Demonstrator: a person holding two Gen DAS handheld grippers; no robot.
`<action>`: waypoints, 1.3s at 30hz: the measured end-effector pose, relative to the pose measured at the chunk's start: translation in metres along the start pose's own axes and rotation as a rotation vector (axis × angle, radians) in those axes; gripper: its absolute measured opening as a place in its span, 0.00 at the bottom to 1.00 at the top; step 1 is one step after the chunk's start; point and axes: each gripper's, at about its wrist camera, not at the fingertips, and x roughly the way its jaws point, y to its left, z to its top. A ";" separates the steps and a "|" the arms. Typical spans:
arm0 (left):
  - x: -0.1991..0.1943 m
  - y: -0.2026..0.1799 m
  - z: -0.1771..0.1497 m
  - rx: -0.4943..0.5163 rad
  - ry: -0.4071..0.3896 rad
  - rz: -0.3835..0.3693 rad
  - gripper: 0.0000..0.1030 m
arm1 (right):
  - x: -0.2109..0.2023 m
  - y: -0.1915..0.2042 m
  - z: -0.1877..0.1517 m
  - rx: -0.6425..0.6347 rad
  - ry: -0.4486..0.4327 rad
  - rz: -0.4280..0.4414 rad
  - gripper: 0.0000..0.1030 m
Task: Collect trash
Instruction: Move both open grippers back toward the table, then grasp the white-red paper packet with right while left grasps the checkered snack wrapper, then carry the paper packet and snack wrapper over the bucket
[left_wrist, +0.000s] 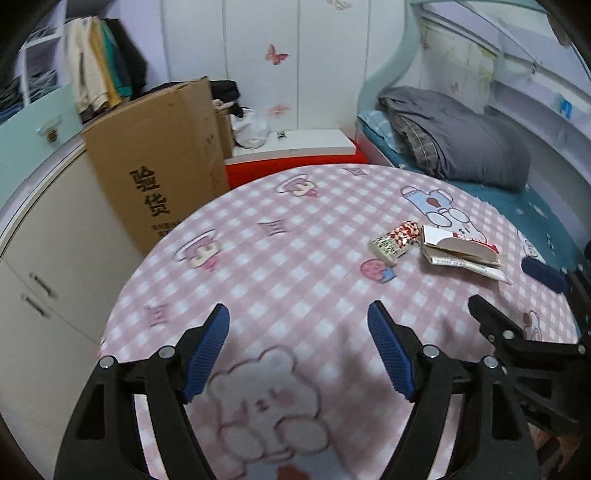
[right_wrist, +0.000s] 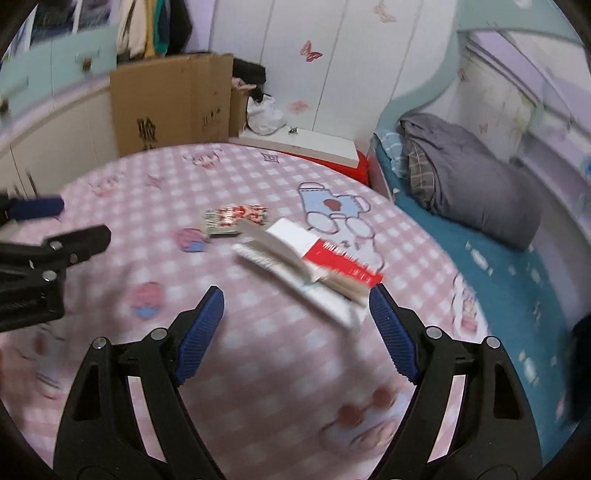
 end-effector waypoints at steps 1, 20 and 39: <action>0.003 -0.003 0.003 0.010 0.003 -0.001 0.74 | 0.008 -0.001 0.003 -0.017 0.005 0.002 0.78; 0.063 -0.079 0.042 0.256 -0.022 -0.066 0.75 | 0.028 -0.057 0.008 0.271 0.025 0.142 0.25; 0.029 -0.009 0.035 0.043 -0.003 -0.058 0.25 | -0.011 0.008 0.026 0.266 -0.001 0.339 0.10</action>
